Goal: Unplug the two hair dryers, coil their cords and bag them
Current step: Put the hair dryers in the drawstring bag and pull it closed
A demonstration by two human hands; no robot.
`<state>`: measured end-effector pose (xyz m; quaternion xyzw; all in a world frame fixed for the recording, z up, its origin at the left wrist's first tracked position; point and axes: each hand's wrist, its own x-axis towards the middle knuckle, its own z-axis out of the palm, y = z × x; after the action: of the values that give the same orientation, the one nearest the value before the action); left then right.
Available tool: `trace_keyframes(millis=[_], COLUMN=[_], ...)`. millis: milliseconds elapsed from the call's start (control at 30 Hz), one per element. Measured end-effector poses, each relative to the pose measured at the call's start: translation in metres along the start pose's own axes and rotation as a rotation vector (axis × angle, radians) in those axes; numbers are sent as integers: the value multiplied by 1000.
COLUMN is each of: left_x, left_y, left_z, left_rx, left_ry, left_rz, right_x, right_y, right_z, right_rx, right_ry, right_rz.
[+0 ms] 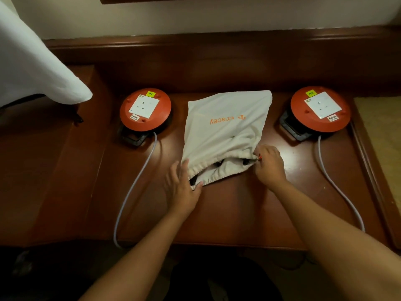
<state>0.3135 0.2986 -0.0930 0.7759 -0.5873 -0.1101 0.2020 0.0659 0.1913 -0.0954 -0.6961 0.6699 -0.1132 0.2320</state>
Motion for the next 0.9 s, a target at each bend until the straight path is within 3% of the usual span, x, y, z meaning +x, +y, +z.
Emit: trace_keyframes(millis=[67, 200, 300, 467, 600, 667, 800, 900], left_x=[15, 46, 60, 64, 59, 50, 20, -4], left_y=[21, 41, 38, 40, 39, 33, 14, 5], left_z=[4, 12, 18, 21, 16, 10, 3, 11], left_rx=[40, 143, 219, 280, 217, 43, -360, -221], left_ry=[-9, -102, -209, -245, -281, -262, -91, -137], left_rz=[76, 73, 25, 29, 91, 150, -84, -280], right_x=[11, 9, -4, -47, -66, -65, -61, -56], right_y=[3, 10, 22, 50, 68, 70, 62, 37], right_z=[5, 3, -11, -33, -24, -20, -23, -26], right_rx=[-109, -191, -87, 74, 132, 163, 139, 101], right_ry=[-93, -94, -31, 14, -77, -148, -124, -129], right_rz=[-1, 38, 37, -65, 23, 86, 200, 201])
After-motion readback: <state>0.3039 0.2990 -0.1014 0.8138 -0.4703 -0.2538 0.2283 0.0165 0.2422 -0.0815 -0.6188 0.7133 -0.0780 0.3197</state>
